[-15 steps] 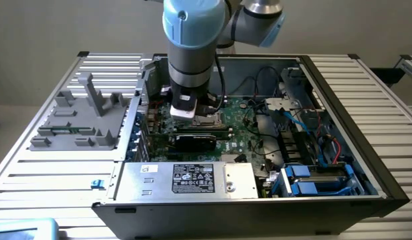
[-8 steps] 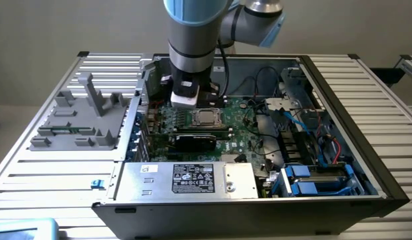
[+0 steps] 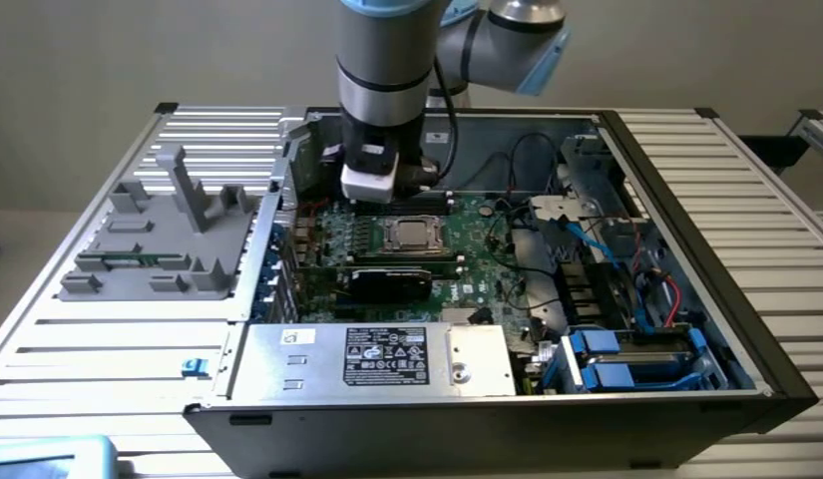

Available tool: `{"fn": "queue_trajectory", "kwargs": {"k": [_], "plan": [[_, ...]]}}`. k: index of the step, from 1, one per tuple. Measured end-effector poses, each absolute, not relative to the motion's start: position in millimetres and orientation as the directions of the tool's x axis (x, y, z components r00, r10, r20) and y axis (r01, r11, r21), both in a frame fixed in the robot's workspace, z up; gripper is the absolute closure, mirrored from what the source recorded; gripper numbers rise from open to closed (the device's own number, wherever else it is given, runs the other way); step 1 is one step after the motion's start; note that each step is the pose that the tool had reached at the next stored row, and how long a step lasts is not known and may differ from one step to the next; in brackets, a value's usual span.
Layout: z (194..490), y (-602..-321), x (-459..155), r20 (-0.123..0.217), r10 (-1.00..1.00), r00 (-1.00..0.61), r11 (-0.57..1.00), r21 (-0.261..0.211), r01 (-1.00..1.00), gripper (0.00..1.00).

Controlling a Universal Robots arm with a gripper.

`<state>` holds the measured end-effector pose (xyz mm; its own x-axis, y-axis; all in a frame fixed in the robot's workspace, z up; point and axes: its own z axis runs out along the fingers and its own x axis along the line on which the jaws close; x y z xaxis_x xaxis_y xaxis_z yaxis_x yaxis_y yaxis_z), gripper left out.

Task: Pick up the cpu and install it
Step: 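Install the second cpu locking lever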

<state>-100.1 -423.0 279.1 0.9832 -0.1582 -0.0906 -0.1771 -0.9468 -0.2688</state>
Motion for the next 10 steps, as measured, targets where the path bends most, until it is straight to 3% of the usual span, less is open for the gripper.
{"fn": "queue_trajectory", "kwargs": {"k": [10], "plan": [[279.0, -401.7, -100.1, 0.011, -0.163, 0.987, -0.973, -0.169, -0.159, 0.89]]}}
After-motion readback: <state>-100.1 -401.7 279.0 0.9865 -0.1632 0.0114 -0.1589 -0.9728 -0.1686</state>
